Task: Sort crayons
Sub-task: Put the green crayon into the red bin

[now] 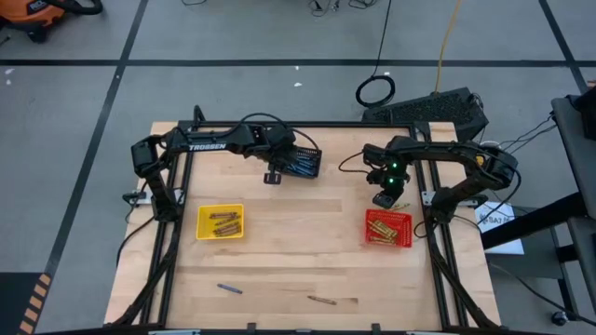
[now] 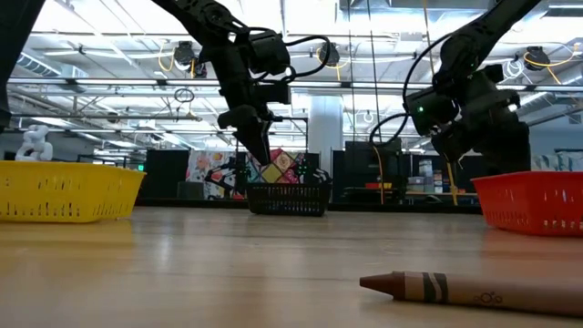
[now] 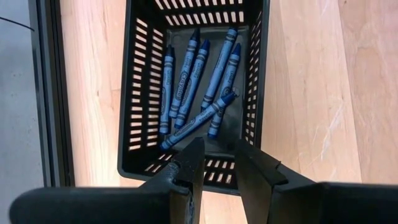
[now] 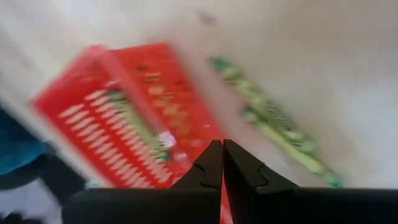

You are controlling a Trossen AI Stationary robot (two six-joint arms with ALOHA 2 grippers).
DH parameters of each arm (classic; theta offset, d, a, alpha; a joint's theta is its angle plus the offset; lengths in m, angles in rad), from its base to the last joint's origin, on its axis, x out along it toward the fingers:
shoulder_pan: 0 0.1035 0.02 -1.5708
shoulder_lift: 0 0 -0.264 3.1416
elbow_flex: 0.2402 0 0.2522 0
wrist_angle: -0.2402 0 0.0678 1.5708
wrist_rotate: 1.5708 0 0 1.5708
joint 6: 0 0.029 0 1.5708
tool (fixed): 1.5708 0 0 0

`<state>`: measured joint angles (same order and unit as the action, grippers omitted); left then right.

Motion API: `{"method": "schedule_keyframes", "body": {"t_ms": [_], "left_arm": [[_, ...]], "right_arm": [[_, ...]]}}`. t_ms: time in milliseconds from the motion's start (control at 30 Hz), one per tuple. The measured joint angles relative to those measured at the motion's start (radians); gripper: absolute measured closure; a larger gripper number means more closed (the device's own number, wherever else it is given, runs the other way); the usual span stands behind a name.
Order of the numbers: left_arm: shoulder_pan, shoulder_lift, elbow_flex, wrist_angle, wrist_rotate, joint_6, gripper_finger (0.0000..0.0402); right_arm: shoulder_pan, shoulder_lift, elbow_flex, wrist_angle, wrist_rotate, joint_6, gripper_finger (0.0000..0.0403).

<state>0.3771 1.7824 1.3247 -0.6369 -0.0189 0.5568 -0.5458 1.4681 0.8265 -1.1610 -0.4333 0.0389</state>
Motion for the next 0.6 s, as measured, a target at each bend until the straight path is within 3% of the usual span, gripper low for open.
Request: {"method": "schedule_keyframes", "body": {"t_ms": [200, 367, 600], "left_arm": [[0.0, 0.0, 0.0, 0.0, 0.0, 0.0, 0.0317], [0.0, 0.0, 0.0, 0.0, 0.0, 0.0, 0.0317], [0.0, 0.0, 0.0, 0.0, 0.0, 0.0, 0.0317]], "right_arm": [[-0.03, 0.0, 0.0, -0.076, 0.12, 0.028, 0.0403], [-0.065, 0.0, -0.035, -0.097, 0.04, 0.002, 0.0403], [-0.089, 0.0, -0.114, -0.066, 0.006, -0.017, 0.0403]]}}
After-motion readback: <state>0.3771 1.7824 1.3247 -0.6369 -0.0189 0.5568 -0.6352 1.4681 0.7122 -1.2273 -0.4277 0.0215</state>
